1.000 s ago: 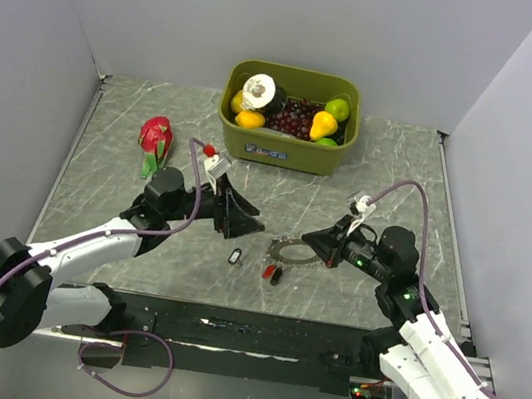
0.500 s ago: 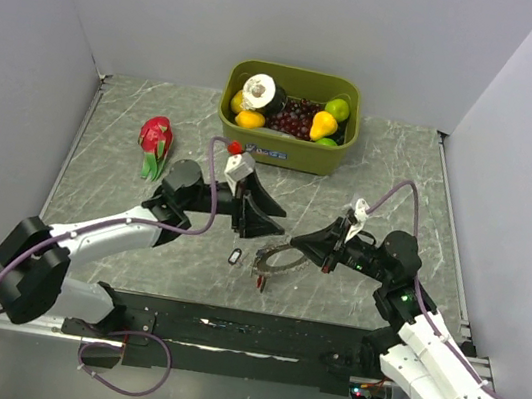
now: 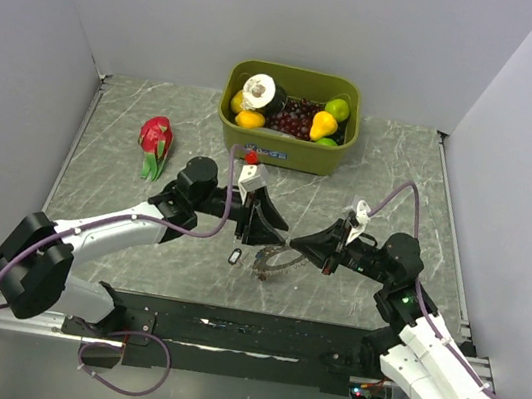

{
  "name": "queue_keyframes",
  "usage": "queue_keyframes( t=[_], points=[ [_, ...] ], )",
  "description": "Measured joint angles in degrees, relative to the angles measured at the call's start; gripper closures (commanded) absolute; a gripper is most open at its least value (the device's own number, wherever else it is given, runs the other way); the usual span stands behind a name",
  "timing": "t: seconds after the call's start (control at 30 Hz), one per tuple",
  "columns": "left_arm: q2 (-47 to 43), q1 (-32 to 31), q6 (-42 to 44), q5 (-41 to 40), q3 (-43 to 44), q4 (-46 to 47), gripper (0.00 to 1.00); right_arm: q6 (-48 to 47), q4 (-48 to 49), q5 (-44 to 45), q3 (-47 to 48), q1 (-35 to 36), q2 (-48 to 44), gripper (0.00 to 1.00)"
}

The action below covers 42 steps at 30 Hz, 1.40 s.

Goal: Put the keys on the keyring

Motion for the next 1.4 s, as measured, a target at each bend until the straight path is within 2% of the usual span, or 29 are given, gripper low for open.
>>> queue_keyframes(
  t=[0.13,0.33,0.37,0.43,0.47,0.5,0.53,0.6,0.73,0.8,0.83,0.93,1.07,1.17,1.2,1.27,1.3,1.4],
  points=[
    [0.0,-0.4,2.4,0.2,1.1,-4.4,0.49,0.3,0.4,-0.5,0.0,0.1,0.2,1.0],
    [0.0,-0.6,2.5,0.1,1.1,-4.1,0.55,0.9,1.5,-1.0,0.0,0.3,0.9,1.0],
    [0.0,-0.7,2.2,0.1,1.0,-3.8,0.58,0.9,1.5,-1.0,0.0,0.4,1.0,1.0],
    [0.0,-0.8,2.0,0.1,1.0,-3.0,0.71,0.9,1.6,-1.0,0.0,0.5,1.1,1.0],
    [0.0,-0.9,1.7,0.1,1.0,-2.8,0.85,0.8,1.6,-0.9,0.0,0.5,1.1,1.0],
    [0.0,-1.0,1.5,0.2,1.0,-2.4,0.94,0.8,1.6,-0.8,0.0,0.6,1.2,1.0],
    [0.0,-1.1,1.1,0.2,1.0,-2.2,0.99,0.8,1.6,-0.7,0.0,0.6,1.3,1.0],
    [0.0,-1.3,1.7,0.5,1.0,-2.3,0.99,0.8,1.5,-0.5,0.0,0.6,1.6,1.0],
    [0.0,-1.5,3.8,0.4,2.0,-5.8,0.99,0.3,0.4,0.2,0.1,0.6,1.9,0.7],
    [-0.1,-1.7,5.2,-0.5,2.9,-8.9,0.99,-0.3,-0.8,0.2,0.5,0.7,2.2,0.61],
    [-0.1,-1.8,5.8,-1.3,3.3,-10.7,0.99,-0.8,-1.6,0.2,0.9,0.9,2.4,0.54],
    [-0.2,-3.5,10.0,-5.2,7.4,-20.3,0.99,-3.0,-5.5,0.3,3.6,1.0,3.4,0.43],
    [-0.2,-6.5,16.4,-10.1,15.4,-33.7,0.99,-6.5,-10.1,0.3,8.8,1.0,4.4,0.36],
    [-0.2,-7.8,19.1,-12.7,19.1,-39.8,0.99,-8.9,-12.7,0.3,11.3,1.0,4.5,0.21],
    [-0.2,-8.0,19.9,-13.5,20.0,-41.7,0.99,-9.3,-13.1,0.4,11.5,1.0,4.4,0.13],
    [-0.3,-8.1,21.6,-15.8,21.7,-46.2,0.99,-10.1,-14.6,1.0,11.6,1.0,3.8,0.09],
    [-0.4,-8.2,22.3,-16.7,22.2,-48.1,0.99,-10.3,-15.3,1.6,11.6,1.0,3.4,0.01],
    [-0.5,-8.2,23.8,-19.0,23.8,-53.4,0.99,-11.2,-17.0,2.3,11.6,1.0,2.1,0.0]
  ],
)
